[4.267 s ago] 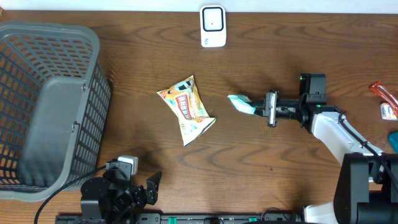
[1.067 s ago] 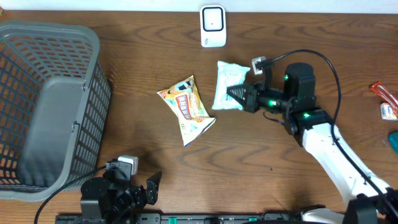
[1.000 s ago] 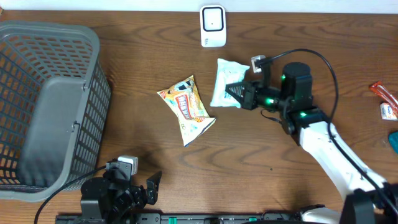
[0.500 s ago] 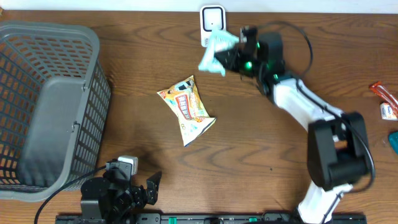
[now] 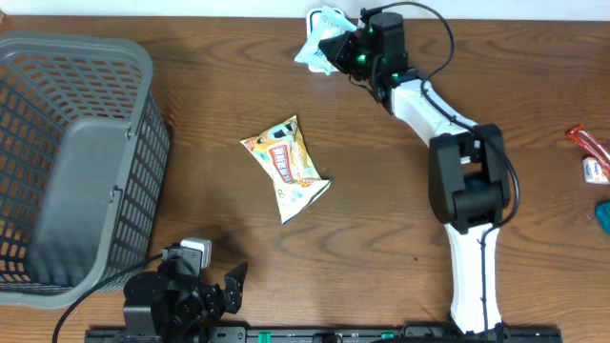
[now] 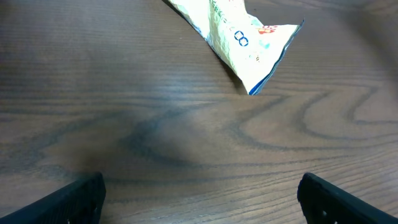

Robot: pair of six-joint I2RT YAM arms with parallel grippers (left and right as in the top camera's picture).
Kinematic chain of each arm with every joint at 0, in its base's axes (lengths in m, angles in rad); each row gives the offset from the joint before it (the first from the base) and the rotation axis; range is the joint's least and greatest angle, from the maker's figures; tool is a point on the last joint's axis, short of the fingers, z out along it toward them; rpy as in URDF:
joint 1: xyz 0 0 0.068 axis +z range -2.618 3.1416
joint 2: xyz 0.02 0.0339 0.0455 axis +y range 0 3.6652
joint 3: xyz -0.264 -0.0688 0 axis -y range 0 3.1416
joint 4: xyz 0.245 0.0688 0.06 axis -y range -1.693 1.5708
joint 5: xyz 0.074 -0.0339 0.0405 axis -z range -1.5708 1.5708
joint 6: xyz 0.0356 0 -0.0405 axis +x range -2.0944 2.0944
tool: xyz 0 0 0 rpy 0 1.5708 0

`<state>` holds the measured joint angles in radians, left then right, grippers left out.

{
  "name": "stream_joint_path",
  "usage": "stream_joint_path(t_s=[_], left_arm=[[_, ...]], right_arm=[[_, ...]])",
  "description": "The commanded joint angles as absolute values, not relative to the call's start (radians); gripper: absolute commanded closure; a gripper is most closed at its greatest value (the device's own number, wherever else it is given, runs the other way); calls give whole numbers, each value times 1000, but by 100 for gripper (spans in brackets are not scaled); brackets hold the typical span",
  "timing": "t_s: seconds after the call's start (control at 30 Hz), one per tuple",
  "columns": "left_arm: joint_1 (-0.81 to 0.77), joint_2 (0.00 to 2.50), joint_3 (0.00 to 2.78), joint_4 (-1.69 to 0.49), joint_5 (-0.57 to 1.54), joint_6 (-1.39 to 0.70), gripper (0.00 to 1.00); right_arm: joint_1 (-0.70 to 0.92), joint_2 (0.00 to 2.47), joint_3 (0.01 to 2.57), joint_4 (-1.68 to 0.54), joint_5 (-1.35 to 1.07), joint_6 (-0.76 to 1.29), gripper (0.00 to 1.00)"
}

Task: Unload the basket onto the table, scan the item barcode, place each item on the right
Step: 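Hold the wipes pack up to the white scanner, then carry the wipes pack to the right edge and release it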

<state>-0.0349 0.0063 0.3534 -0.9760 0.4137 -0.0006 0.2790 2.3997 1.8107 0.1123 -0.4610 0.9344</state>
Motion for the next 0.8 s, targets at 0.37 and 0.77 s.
stream_joint_path(t_s=[0.37, 0.77], left_arm=[[-39, 5, 353, -988, 422, -1, 1], [-39, 5, 353, -988, 422, -1, 1]], right_arm=[[279, 2411, 1899, 84, -510, 888, 99], [117, 2095, 1917, -561, -415, 666, 99]])
